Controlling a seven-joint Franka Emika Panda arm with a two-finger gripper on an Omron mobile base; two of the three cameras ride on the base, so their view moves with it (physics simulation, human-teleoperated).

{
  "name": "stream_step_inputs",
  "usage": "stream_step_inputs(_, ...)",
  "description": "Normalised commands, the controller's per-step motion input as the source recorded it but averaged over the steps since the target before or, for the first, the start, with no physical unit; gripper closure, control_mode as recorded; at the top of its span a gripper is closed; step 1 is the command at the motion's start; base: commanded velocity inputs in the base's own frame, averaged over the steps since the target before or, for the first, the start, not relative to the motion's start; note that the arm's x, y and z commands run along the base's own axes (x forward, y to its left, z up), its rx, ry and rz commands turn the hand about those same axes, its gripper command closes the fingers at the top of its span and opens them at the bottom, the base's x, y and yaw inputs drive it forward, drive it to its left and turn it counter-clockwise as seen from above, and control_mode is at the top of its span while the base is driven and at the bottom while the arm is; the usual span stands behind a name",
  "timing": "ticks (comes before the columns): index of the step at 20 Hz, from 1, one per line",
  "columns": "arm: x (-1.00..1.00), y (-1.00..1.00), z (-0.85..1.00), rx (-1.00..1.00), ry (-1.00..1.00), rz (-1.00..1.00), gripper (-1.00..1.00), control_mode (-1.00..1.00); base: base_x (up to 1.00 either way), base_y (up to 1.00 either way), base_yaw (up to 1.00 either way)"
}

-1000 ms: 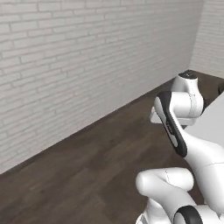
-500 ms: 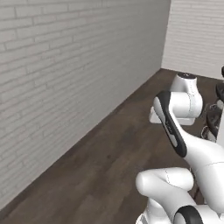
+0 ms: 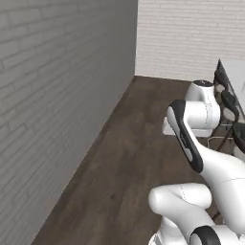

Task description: Take a straw from the drawer in front and place it inside the glass cup on the dining counter.

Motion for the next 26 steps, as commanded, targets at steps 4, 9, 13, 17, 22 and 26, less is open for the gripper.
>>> stream_step_inputs(4, 0.00, 0.00, 0.00, 0.00, 0.00, 0.00, 1.00, 1.00, 1.00, 0.46, -0.49)
stream_step_inputs(9, 0.00, 0.00, 0.00, 0.00, 0.00, 0.00, 1.00, 1.00, 1.00, 0.41, -0.51)
stream_step_inputs(13, 0.00, 0.00, 0.00, 0.00, 0.00, 0.00, 1.00, 1.00, 0.96, 0.33, -0.53)
stream_step_inputs(17, 0.00, 0.00, 0.00, 0.00, 0.00, 0.00, 1.00, 1.00, 0.91, 0.34, -0.55)
stream_step_inputs(22, 0.00, 0.00, 0.00, 0.00, 0.00, 0.00, 1.00, 1.00, 0.91, 0.34, -0.55)
stream_step_inputs(26, 0.00, 0.00, 0.00, 0.00, 0.00, 0.00, 1.00, 1.00, 0.88, 0.30, -0.55)
